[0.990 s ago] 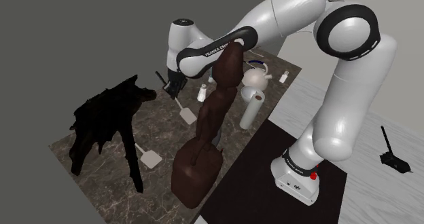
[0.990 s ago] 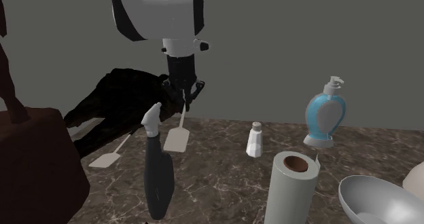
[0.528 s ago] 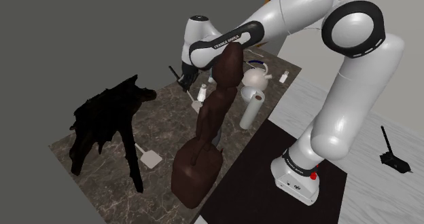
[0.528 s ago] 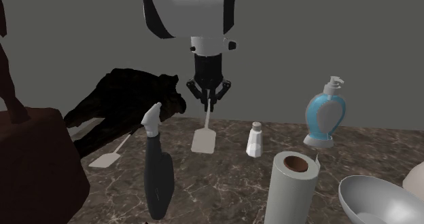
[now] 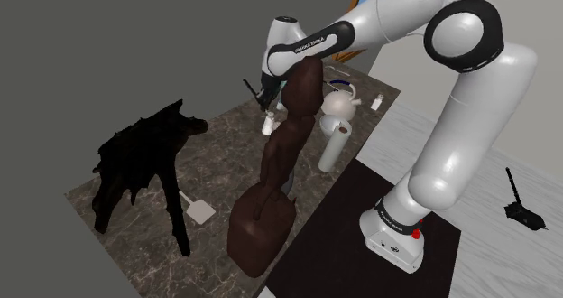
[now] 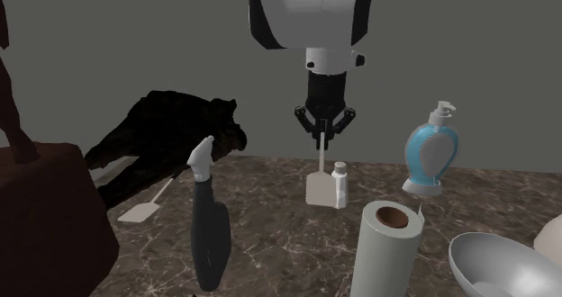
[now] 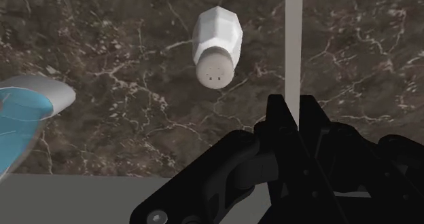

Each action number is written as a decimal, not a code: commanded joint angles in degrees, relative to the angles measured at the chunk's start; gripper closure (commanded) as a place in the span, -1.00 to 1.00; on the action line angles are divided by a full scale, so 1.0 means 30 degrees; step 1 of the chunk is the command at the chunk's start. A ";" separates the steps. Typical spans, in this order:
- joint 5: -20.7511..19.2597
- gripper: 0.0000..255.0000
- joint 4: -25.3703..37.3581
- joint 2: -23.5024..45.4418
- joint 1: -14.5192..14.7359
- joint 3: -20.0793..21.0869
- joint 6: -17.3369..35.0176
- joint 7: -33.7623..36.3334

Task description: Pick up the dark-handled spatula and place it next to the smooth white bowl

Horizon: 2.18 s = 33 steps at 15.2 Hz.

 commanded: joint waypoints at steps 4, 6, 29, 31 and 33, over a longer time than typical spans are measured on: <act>0.0420 1.00 0.0517 0.0369 -0.1490 -0.0706 -0.0148 -0.2500; 0.0579 1.00 0.0901 0.0624 -0.2066 -0.0966 -0.0286 -0.3436; 0.2176 1.00 1.2117 0.7664 -0.8418 -0.2814 -0.4728 -1.2116; 0.2199 1.00 1.1951 0.7886 -0.8424 -0.2798 -0.4342 -1.2143; 0.2224 1.00 1.1797 0.8114 -0.8430 -0.2782 -0.3960 -1.2171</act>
